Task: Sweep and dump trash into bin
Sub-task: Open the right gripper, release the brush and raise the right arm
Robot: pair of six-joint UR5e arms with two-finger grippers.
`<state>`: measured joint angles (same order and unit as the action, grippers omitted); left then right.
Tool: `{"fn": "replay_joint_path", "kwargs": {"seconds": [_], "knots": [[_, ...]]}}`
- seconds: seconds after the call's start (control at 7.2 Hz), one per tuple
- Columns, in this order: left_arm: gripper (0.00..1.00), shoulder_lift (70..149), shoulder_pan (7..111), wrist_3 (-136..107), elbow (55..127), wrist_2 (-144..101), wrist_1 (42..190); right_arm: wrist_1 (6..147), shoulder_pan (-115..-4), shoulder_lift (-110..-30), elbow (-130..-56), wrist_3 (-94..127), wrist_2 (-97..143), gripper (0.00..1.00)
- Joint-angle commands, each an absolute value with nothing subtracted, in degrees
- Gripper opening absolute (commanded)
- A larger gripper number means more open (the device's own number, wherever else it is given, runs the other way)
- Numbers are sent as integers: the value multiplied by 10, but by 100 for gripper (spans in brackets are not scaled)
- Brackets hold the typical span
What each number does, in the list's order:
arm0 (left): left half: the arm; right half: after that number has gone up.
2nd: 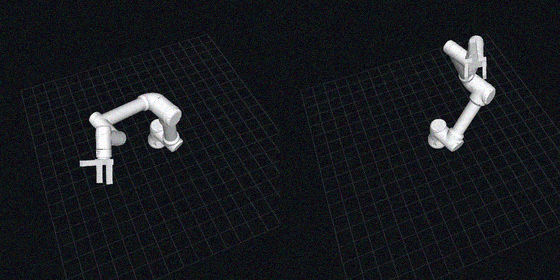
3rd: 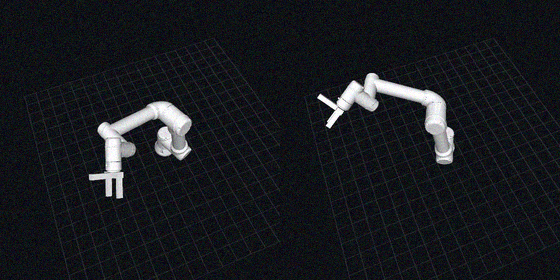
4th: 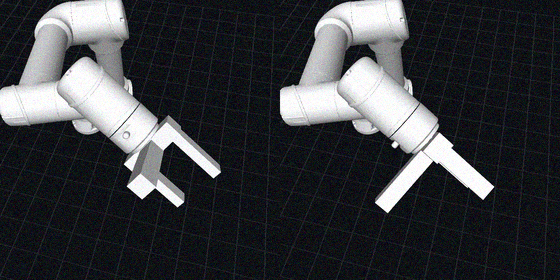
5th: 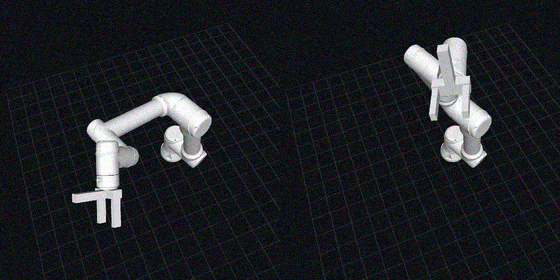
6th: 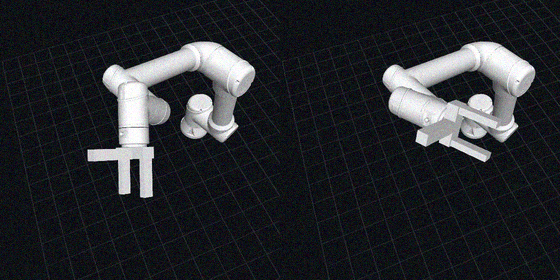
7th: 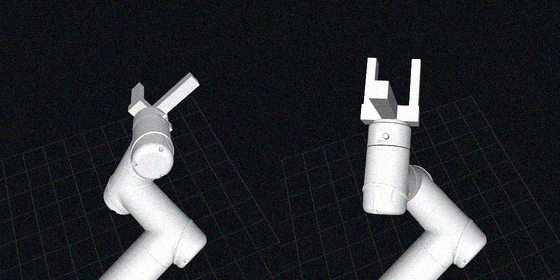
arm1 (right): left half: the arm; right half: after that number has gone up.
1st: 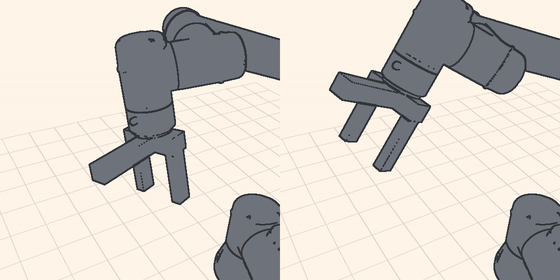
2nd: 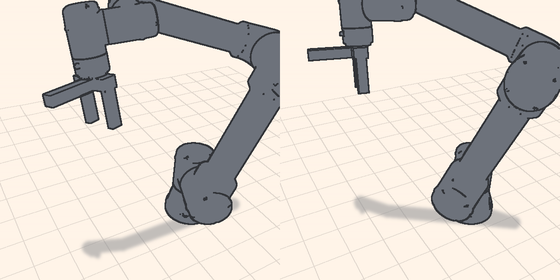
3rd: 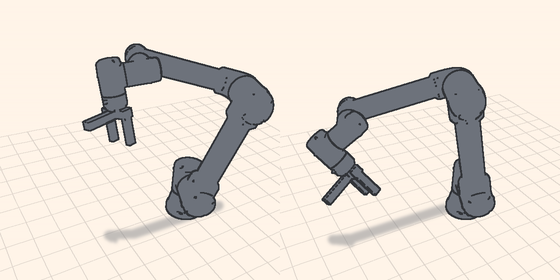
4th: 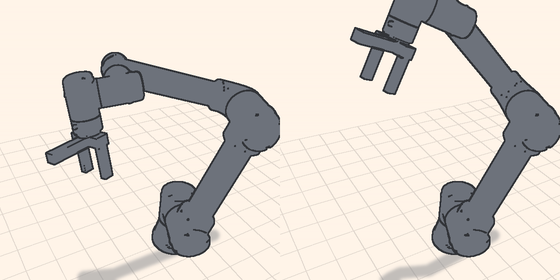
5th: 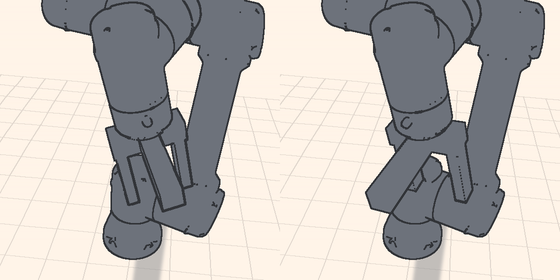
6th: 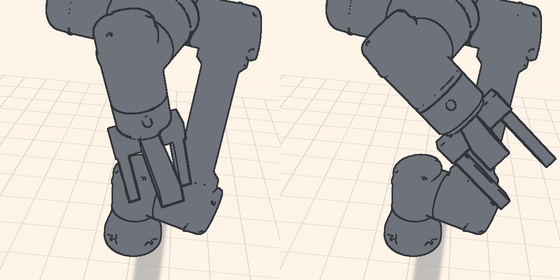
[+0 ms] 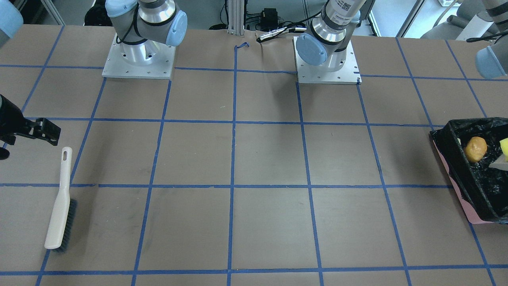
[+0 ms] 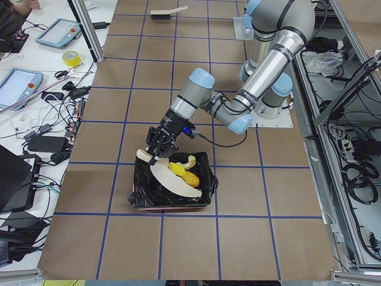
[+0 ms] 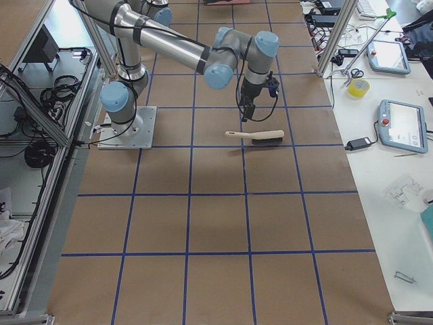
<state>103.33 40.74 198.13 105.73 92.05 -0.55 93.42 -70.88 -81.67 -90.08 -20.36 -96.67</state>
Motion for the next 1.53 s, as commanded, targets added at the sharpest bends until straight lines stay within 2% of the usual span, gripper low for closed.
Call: {"fn": "replay_joint_path", "kwargs": {"seconds": [0.0,0.56,0.97,1.39], "knots": [[0,1016,404,1982,1081,919,-25,827,-720,-857,-826,-197,-939,100],[0,992,394,1982,1134,921,-110,836,-927,-855,-817,68,-908,100],[0,976,394,1981,1155,925,-132,836,-941,-860,-819,94,-909,100],[0,973,387,1982,1172,920,-210,922,-940,-885,-819,80,-907,100]]}}
